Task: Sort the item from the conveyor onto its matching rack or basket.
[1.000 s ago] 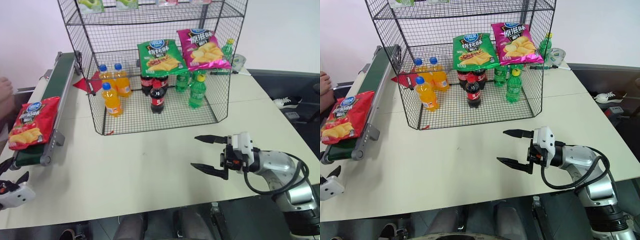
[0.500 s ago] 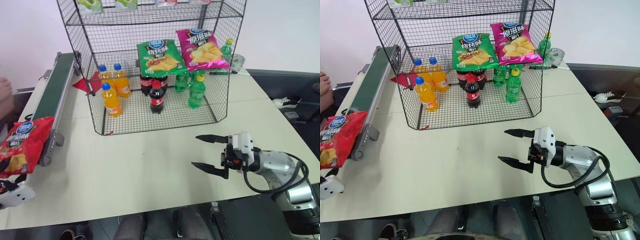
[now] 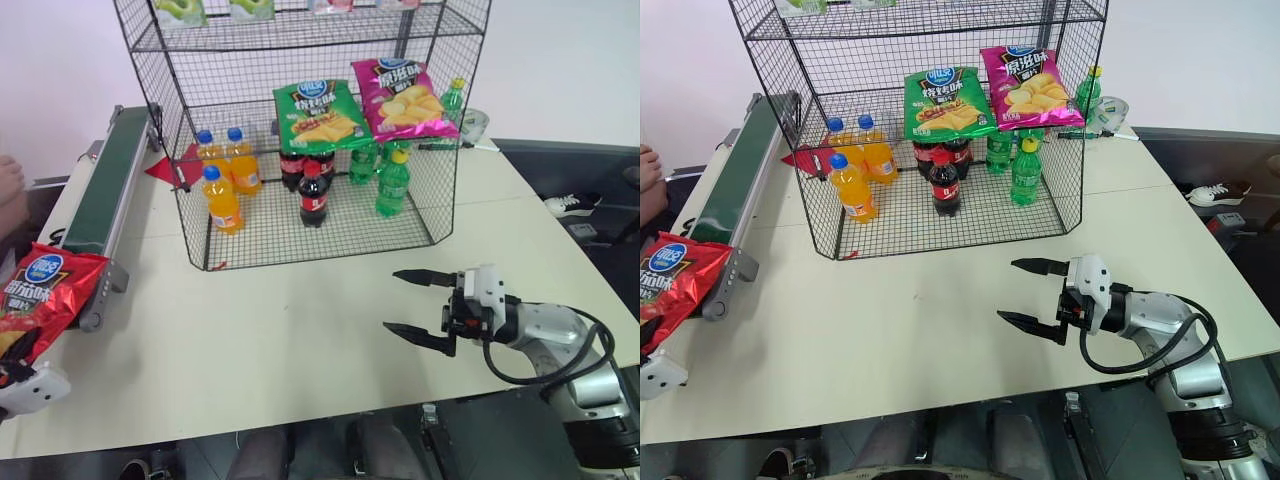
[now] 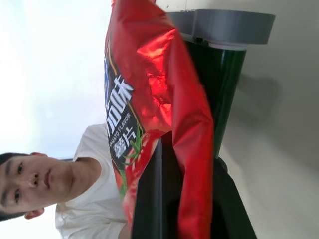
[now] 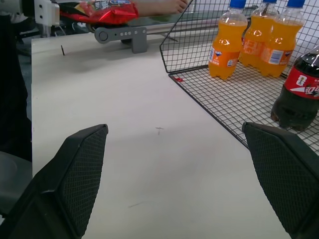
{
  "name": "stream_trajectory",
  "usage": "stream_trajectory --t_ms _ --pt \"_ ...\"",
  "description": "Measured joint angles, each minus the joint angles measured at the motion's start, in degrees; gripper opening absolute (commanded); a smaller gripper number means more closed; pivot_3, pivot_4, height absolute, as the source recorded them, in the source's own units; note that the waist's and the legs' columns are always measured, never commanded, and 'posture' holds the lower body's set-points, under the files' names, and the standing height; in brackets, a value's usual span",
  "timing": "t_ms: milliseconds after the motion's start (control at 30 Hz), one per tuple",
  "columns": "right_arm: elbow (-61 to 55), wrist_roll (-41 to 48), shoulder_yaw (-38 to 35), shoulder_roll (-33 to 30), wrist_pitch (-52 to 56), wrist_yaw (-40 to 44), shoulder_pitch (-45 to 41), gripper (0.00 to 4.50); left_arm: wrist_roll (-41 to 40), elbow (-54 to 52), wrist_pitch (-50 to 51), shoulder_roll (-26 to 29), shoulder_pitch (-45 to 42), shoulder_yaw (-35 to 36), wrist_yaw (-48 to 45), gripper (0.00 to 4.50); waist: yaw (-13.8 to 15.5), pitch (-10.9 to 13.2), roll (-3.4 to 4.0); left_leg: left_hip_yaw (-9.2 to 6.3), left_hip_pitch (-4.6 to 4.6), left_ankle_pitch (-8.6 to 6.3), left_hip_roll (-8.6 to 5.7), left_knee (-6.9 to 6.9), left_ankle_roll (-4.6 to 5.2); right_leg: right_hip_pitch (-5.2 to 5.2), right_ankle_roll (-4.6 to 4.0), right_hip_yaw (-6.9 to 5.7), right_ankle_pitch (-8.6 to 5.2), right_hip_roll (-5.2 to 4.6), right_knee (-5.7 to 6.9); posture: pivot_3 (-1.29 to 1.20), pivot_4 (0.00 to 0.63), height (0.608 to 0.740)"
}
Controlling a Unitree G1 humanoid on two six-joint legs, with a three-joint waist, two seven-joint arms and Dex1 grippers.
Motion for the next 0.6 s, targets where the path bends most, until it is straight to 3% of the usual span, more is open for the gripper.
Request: stream_trajectory --t_ms 200,367,600 --pt "0.87 -0.47 0.03 0.14 -0.03 -0.01 -0.08 4.5 -0.43 -5.55 -0.26 0.0 3.94 1.77 0.62 0.05 0.0 -0.01 -0.02 0.04 0.01 0.0 0.0 0.1 0.0 -0.01 0.0 0.04 0.0 0.0 0.12 0.0 0.15 0.74" --pt "1.89 -0.53 0.11 0.17 -0.1 0.21 -0.32 4.5 -1.83 -21.34 0.83 -0.49 10.97 9.54 -2.05 0.05 0.1 -0.04 -0.07 0.07 0.01 0.0 0.01 0.19 0.0 0.02 -0.01 0.06 -0.01 -0.02 0.15 0.0 0.15 0.74" --pt "4.14 -0.52 0.02 0.22 -1.04 0.59 -2.28 4.5 -2.96 -41.06 5.97 -4.76 12.87 18.58 -10.85 0.05 0.04 -0.05 -0.05 0.14 -0.02 0.0 0.03 0.21 0.01 0.01 -0.02 0.06 -0.01 -0.04 0.15 0.0 0.15 0.74"
